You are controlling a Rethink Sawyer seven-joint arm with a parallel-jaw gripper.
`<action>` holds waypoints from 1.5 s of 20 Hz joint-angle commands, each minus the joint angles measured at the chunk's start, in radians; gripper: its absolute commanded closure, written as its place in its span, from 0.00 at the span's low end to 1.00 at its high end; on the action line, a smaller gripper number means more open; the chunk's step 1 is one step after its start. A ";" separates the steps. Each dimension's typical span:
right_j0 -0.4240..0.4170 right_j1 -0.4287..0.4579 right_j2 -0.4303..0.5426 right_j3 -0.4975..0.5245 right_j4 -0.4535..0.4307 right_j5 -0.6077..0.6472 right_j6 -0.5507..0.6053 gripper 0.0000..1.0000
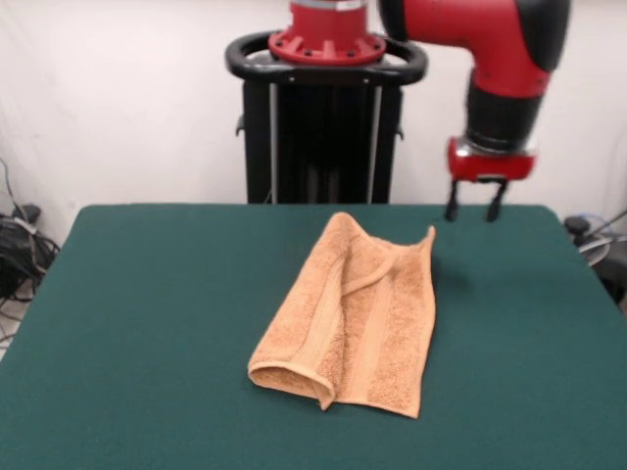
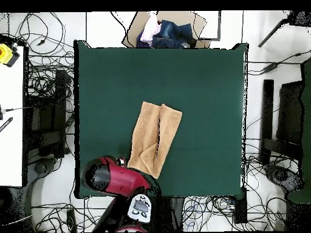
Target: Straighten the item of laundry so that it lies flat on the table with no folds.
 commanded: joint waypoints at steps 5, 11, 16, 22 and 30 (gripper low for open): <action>0.119 0.317 -0.459 -0.210 -0.150 0.100 0.112 0.00; 0.087 0.410 -0.462 -0.230 -0.192 -0.068 0.158 0.00; 0.075 0.471 -0.402 -0.280 -0.165 -0.120 0.196 0.00; 0.065 0.512 -0.357 -0.295 -0.138 -0.198 0.223 0.00; 0.045 0.532 -0.311 -0.293 -0.142 -0.277 0.232 0.00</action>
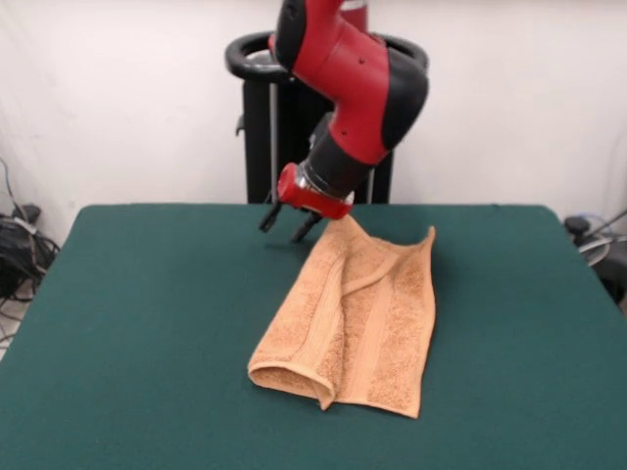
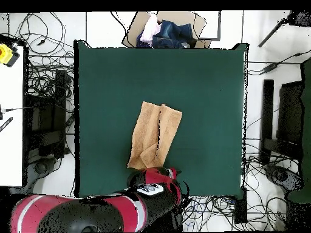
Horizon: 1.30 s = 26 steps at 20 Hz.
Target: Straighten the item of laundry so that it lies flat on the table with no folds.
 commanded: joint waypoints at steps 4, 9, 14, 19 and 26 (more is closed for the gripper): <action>-0.029 0.043 0.114 -0.103 0.031 -0.100 0.229 0.00; -0.013 0.030 0.090 -0.083 0.019 -0.079 0.215 0.00; -0.117 -0.240 0.157 0.062 -0.115 0.021 0.144 0.00; -0.208 -0.479 0.221 0.123 -0.187 0.224 0.076 0.00; -0.229 -0.522 0.227 0.109 -0.233 0.290 0.073 0.00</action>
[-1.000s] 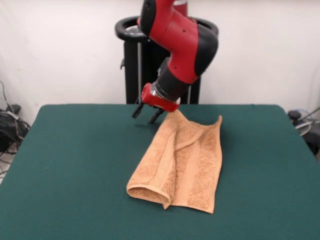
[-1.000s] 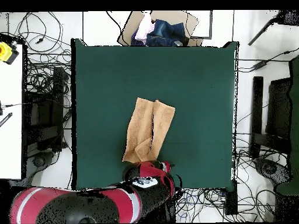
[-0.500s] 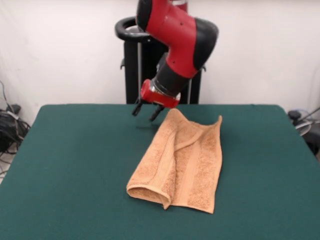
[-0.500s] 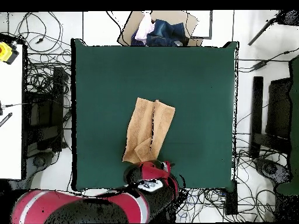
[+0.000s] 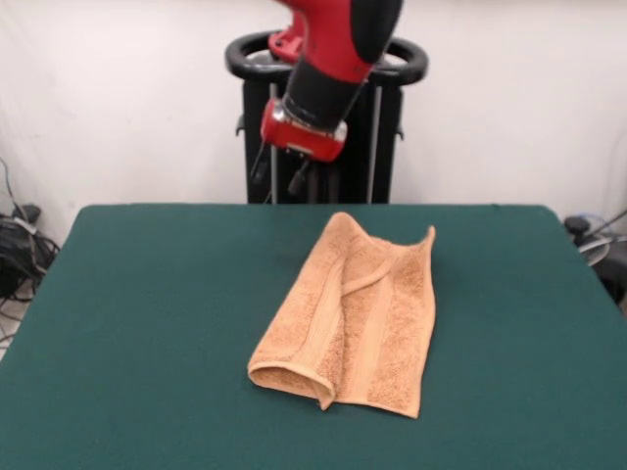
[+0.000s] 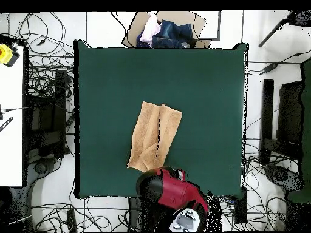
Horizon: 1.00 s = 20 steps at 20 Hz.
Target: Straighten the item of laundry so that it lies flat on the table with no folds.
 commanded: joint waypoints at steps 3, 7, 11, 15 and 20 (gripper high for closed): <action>-0.044 -0.095 0.174 0.021 -0.068 0.060 0.089 0.00; -0.105 -0.085 0.244 0.042 -0.097 -0.040 0.113 0.00; -0.338 -0.128 0.519 0.146 -0.117 -0.112 0.105 0.00; -0.521 -0.147 0.735 0.215 -0.123 -0.099 0.119 0.00; -0.586 -0.125 0.817 0.214 -0.128 -0.090 0.138 0.00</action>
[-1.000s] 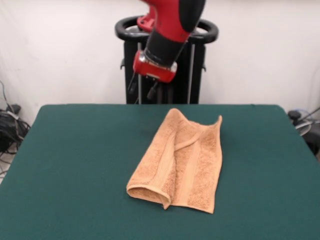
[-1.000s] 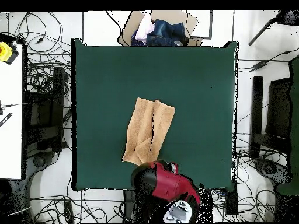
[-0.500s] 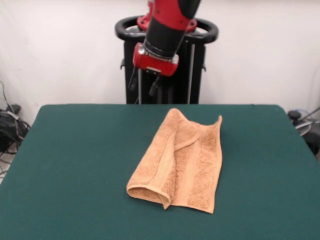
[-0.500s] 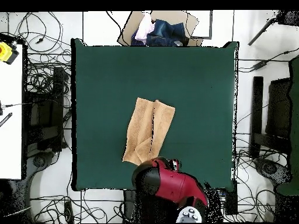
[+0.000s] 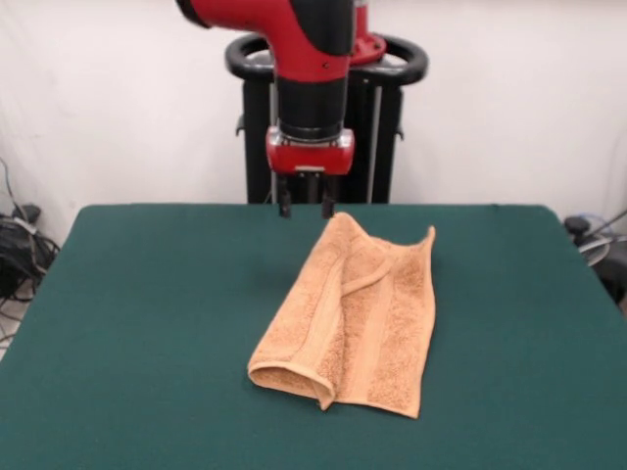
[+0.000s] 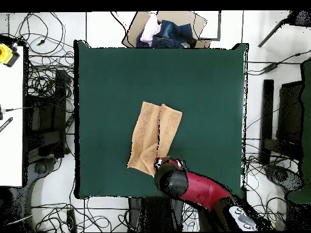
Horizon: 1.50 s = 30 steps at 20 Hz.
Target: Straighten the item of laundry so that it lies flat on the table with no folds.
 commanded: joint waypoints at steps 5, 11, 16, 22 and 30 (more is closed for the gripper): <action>-0.069 0.027 0.301 0.079 -0.064 -0.062 0.145 0.00; -0.044 0.068 0.269 0.056 -0.100 -0.119 0.165 0.00; 0.052 0.220 0.127 -0.078 -0.114 -0.195 0.166 0.00; 0.256 0.475 -0.114 -0.318 -0.018 -0.280 0.170 0.00; 0.368 0.586 -0.213 -0.427 0.108 -0.287 0.204 0.00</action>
